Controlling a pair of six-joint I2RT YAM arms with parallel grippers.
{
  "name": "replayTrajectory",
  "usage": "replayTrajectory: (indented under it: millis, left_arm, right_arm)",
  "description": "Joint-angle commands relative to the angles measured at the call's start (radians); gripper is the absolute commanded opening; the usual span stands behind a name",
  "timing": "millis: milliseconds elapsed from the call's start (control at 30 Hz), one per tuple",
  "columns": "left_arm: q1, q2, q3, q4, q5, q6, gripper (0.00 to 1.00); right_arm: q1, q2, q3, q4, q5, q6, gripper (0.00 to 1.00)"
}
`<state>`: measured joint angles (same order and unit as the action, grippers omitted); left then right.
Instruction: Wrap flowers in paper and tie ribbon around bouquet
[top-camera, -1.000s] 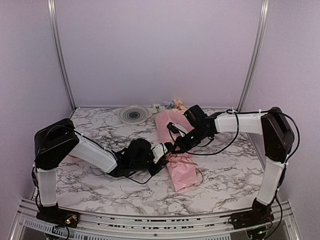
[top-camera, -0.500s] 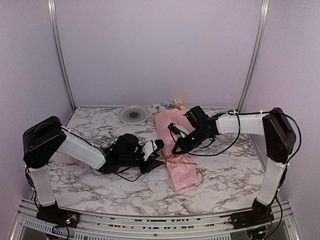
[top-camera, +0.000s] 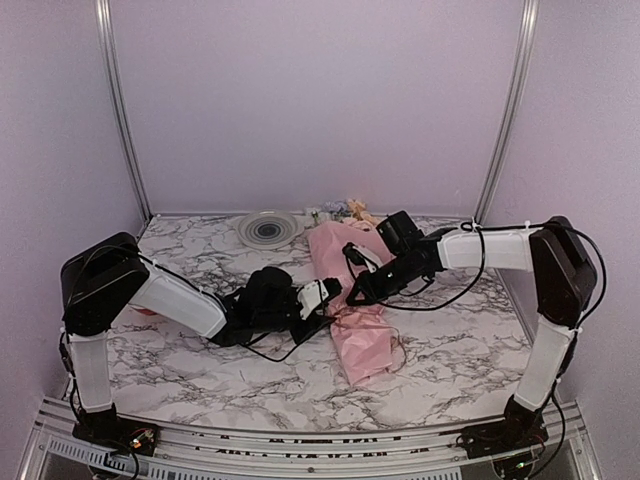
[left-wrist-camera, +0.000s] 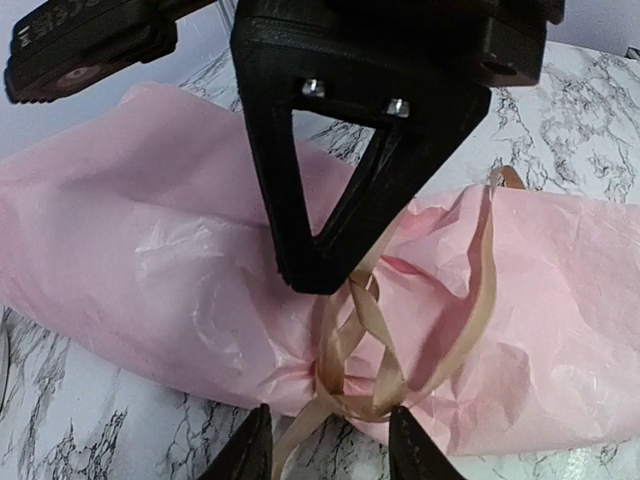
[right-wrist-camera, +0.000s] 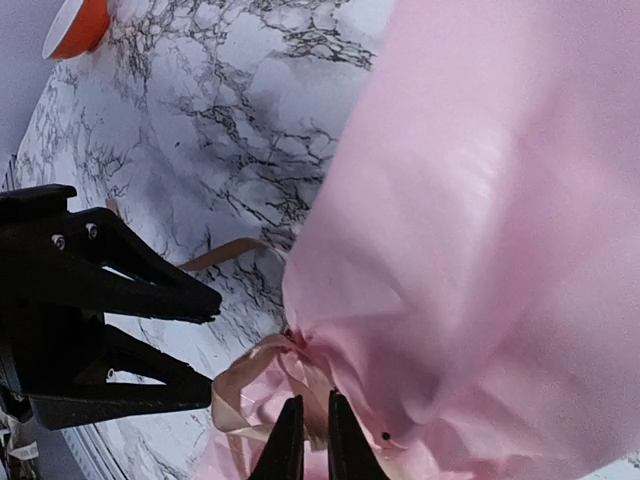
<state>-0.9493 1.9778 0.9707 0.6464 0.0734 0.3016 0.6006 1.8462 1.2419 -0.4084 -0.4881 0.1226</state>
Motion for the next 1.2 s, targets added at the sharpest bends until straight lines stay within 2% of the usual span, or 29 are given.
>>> replayTrajectory:
  millis: [0,67,233,400,533,567,767,900,1067,1100,1133,1167]
  left_arm:
    - [-0.002,-0.004,0.019,0.013,-0.013,-0.02,0.4]
    - [0.0,-0.021,0.0,0.012,-0.019,-0.051,0.4]
    - [0.025,-0.093,-0.051,-0.053,-0.03,-0.126,0.49]
    - [0.044,-0.159,-0.014,-0.347,-0.082,-0.202,0.54]
    - [0.044,-0.133,0.042,-0.628,-0.103,-0.23,0.56]
    - [0.044,-0.121,0.05,-0.658,-0.108,-0.242,0.56]
    - [0.04,-0.109,0.037,-0.645,-0.039,-0.271,0.56]
    - [0.022,-0.043,0.082,-0.637,-0.098,-0.252,0.56]
    - [0.007,-0.011,0.107,-0.629,-0.156,-0.253,0.52]
    - [0.004,-0.009,0.106,-0.626,-0.16,-0.248,0.48]
    - [0.002,-0.006,0.105,-0.625,-0.162,-0.244,0.36]
    - [0.001,-0.002,0.104,-0.624,-0.164,-0.243,0.29]
  right_arm:
    - [-0.054,-0.091,-0.036,0.051,0.026,0.083,0.15]
    - [-0.08,-0.119,-0.063,0.05,0.046,0.091,0.22]
    - [-0.095,-0.185,-0.108,-0.006,0.069,0.052,0.29]
    - [-0.096,-0.257,-0.149,-0.085,0.073,0.025,0.36]
    - [-0.095,-0.358,-0.217,-0.12,0.037,0.02,0.47]
    - [-0.095,-0.38,-0.234,-0.133,0.029,0.027,0.49]
    - [-0.094,-0.477,-0.376,-0.166,0.034,0.09,0.5]
    - [-0.092,-0.501,-0.447,-0.105,0.055,0.124,0.5]
    - [-0.041,-0.462,-0.506,0.07,0.088,0.144,0.49]
    - [-0.036,-0.448,-0.516,0.1,0.099,0.143,0.5]
    - [-0.034,-0.436,-0.52,0.122,0.119,0.143,0.5]
    - [-0.034,-0.424,-0.52,0.151,0.136,0.143,0.5]
